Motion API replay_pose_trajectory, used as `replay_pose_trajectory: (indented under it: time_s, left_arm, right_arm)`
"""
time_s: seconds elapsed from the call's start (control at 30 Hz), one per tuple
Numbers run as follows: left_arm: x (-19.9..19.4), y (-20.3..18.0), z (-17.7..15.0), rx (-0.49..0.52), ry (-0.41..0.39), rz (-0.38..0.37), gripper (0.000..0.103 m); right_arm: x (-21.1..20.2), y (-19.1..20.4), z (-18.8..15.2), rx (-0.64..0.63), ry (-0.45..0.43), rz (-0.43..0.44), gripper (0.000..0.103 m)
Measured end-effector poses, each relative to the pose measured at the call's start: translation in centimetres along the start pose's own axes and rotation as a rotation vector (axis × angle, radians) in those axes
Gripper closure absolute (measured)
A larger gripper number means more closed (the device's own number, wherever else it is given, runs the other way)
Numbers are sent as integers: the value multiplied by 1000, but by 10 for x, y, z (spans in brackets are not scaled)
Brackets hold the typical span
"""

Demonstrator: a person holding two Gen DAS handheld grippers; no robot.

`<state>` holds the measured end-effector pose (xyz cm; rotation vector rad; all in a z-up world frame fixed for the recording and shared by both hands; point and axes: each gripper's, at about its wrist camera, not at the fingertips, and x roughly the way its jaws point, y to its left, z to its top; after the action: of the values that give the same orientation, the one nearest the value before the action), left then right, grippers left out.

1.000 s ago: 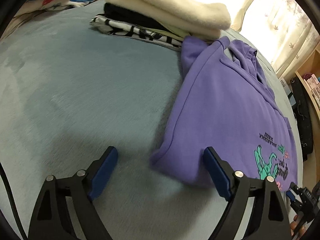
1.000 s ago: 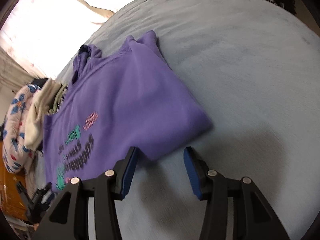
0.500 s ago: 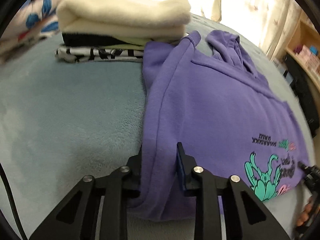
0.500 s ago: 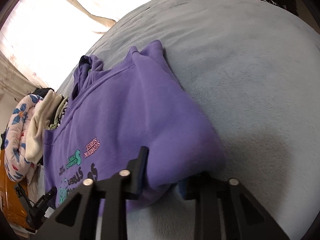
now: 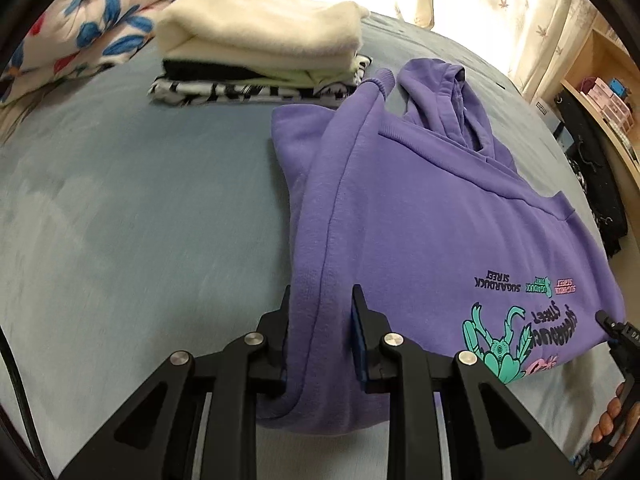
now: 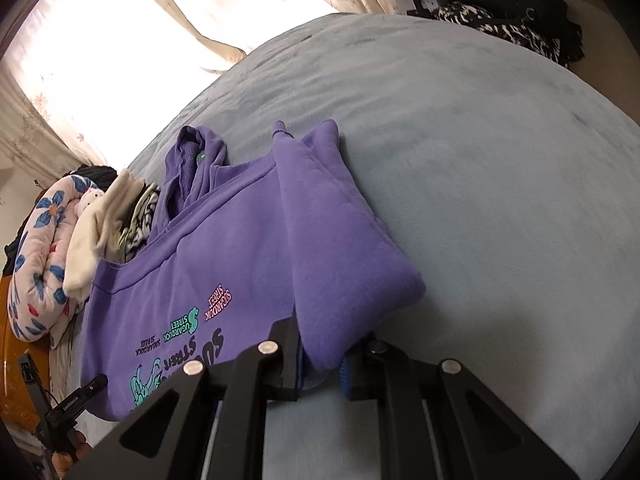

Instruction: Fold large clothes

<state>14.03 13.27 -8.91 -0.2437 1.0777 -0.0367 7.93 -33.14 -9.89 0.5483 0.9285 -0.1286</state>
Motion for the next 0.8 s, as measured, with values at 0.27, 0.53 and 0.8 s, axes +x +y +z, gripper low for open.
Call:
replay_pose_trajectory:
  time_s: [0.27, 0.53, 0.8]
  left_arm:
    - [-6, 19, -38, 57, 17, 75, 69]
    - [-64, -4, -25, 251, -217, 203, 37]
    - [-28, -50, 53, 330, -323, 150, 38]
  right_arm:
    - [-5, -7, -42, -123, 103, -81, 80]
    - [-52, 15, -24, -290, -21, -205, 72]
    - [-6, 93, 44, -436, -146, -163, 72]
